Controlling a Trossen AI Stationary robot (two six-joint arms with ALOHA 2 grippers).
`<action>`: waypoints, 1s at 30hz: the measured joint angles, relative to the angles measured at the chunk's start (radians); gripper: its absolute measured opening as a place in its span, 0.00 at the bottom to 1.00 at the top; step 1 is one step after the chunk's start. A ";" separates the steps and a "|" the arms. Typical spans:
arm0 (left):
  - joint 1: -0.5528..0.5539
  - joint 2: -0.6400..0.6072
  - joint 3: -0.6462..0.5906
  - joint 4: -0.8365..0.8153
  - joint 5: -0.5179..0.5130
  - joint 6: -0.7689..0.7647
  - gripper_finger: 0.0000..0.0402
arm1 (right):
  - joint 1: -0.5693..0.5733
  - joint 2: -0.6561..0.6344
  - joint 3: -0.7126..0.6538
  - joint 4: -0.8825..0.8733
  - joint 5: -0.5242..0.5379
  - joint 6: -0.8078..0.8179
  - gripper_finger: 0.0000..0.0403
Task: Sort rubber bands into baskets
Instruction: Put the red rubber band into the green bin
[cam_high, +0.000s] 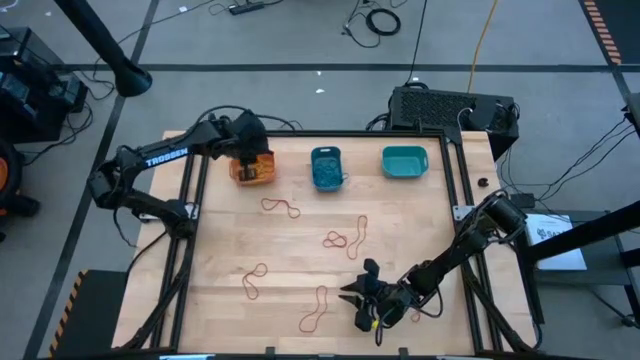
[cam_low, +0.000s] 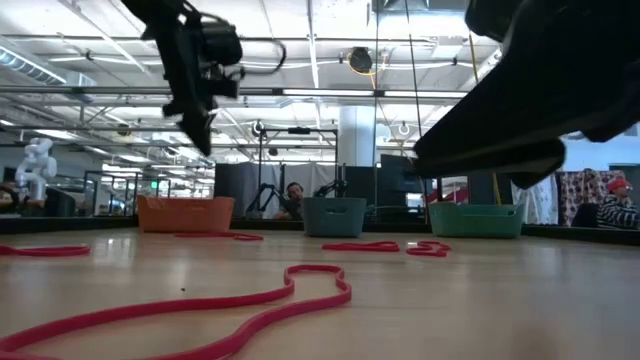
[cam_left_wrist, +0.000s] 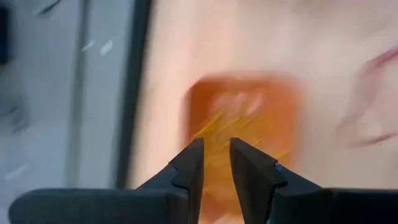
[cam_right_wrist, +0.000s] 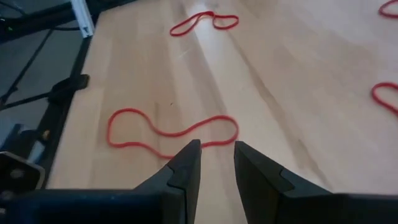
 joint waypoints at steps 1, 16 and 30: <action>-0.009 -0.011 0.002 0.001 0.063 -0.032 0.21 | -0.007 0.000 0.000 0.000 0.000 -0.010 0.23; -0.455 -0.242 -0.404 0.392 0.464 -0.538 0.21 | -0.239 -0.020 -0.001 -0.065 -0.080 -0.208 0.23; -1.139 -0.258 -0.773 1.279 -0.087 -0.778 0.21 | -0.490 -0.126 0.000 -0.425 -0.340 -0.215 0.23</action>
